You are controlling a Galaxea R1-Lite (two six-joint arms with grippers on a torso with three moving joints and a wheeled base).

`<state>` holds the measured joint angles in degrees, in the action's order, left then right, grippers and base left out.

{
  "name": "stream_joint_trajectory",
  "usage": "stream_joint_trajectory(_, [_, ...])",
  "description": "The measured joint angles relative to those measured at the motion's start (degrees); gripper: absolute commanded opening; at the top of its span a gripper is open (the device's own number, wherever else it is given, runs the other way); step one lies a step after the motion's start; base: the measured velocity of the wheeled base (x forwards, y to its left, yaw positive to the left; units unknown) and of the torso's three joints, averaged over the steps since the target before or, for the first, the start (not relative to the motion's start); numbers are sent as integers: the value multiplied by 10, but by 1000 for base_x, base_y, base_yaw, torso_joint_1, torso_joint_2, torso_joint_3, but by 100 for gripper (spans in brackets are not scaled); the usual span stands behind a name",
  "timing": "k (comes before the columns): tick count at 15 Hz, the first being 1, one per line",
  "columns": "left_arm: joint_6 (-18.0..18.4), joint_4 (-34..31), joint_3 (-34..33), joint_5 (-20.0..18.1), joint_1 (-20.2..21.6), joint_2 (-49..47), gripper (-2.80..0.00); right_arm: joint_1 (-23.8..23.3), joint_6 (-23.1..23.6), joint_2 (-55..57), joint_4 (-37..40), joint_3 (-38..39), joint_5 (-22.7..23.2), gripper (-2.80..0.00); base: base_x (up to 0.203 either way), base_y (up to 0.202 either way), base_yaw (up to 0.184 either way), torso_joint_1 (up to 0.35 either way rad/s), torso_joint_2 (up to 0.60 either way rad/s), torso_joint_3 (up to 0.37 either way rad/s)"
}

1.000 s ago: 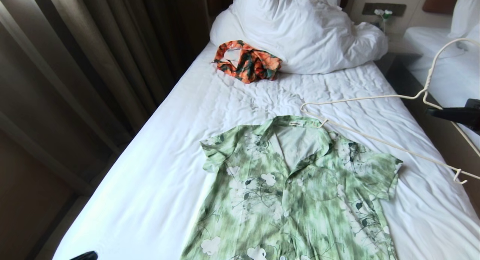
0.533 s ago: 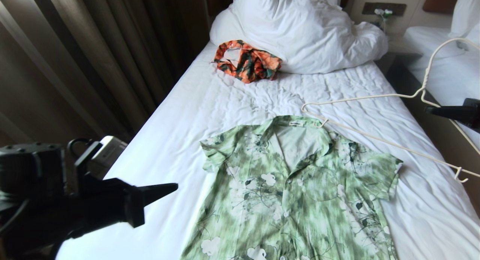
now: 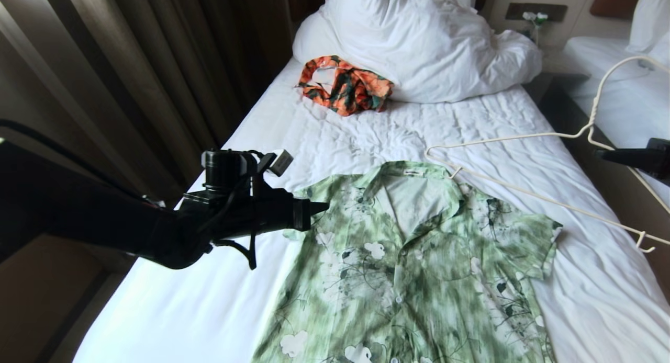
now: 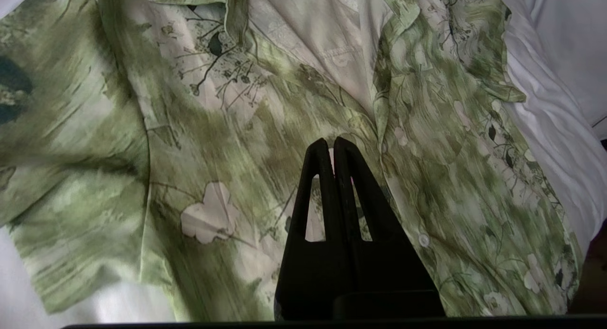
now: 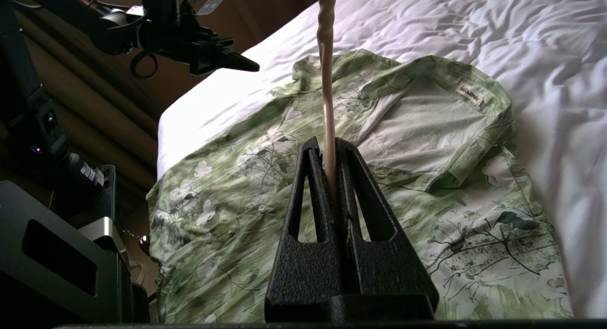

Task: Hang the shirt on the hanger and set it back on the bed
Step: Lift the shirt and hanger

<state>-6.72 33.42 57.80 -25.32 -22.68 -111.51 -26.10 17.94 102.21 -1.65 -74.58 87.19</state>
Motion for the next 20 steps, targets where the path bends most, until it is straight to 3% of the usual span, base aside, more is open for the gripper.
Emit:
stream_joint_trajectory(5, [2, -4, 128, 33, -29, -124, -280, -14, 0, 2, 3, 3, 0, -280, 0, 0, 0, 0, 0, 0])
stream_joint_trajectory(6, [4, -12, 151, 44, -36, -143, 0, -14, -1, 2, 5, 6, 0, -280, 0, 0, 0, 0, 0, 0])
stream_joint_trajectory(20, [53, -64, 431, 150, -69, -326, 0, -20, -1, -14, 5, 18, 0, -280, 0, 0, 0, 0, 0, 0])
